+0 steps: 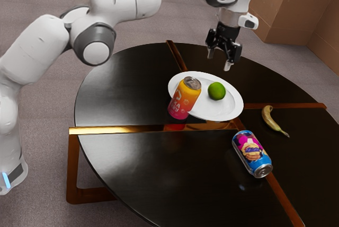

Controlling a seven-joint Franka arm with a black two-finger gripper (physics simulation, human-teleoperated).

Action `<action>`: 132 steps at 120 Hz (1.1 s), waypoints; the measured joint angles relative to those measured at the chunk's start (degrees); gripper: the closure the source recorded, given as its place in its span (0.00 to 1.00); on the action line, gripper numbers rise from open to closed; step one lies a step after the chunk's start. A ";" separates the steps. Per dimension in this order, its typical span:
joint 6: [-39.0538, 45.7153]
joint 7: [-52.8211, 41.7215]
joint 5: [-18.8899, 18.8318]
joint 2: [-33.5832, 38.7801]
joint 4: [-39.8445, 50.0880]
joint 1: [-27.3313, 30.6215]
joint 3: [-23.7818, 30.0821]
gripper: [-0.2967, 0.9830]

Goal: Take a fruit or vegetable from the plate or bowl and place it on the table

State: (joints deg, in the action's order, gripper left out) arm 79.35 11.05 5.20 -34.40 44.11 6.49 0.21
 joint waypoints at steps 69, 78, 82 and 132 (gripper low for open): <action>0.41 5.94 0.96 -7.86 -5.15 0.11 -0.08 0.23; 0.76 5.70 0.93 -8.35 -5.17 0.23 -0.11 0.23; 0.90 5.56 0.93 -8.63 -5.25 0.45 -0.08 0.23; 4.85 1.69 0.81 -10.95 -7.15 0.53 -0.04 0.23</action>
State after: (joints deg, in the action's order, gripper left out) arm 84.20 12.74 6.01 -45.35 36.96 7.01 0.17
